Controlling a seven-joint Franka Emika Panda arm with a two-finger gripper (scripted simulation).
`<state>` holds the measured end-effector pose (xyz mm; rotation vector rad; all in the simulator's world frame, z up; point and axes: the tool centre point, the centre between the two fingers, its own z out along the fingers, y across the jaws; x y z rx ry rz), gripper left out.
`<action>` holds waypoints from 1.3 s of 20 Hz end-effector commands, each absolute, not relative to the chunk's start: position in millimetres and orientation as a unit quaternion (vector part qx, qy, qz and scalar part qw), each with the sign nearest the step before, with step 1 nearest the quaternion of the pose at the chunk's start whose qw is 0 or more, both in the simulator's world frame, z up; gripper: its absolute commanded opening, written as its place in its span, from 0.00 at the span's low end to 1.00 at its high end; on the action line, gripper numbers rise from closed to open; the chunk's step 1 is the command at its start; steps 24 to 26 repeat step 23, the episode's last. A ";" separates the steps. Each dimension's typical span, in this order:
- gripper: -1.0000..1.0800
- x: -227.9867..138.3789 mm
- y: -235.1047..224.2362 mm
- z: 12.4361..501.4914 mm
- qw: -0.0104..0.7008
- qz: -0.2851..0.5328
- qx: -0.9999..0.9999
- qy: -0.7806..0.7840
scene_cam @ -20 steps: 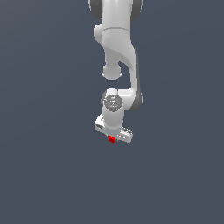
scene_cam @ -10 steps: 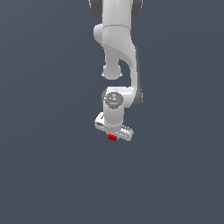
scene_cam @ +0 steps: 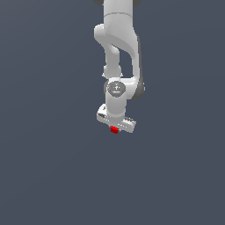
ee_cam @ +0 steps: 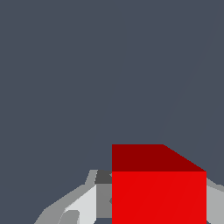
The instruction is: Pick up the red cube and move it to a goal position.
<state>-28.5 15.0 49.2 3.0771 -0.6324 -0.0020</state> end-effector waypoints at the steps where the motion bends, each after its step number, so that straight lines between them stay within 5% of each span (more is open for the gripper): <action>1: 0.00 -42.1 18.1 59.0 0.000 0.000 0.980 -0.201; 13: 0.00 -88.9 28.8 91.9 0.000 0.000 0.980 -0.201; 26: 0.00 -92.9 30.0 96.0 0.000 0.000 0.980 -0.201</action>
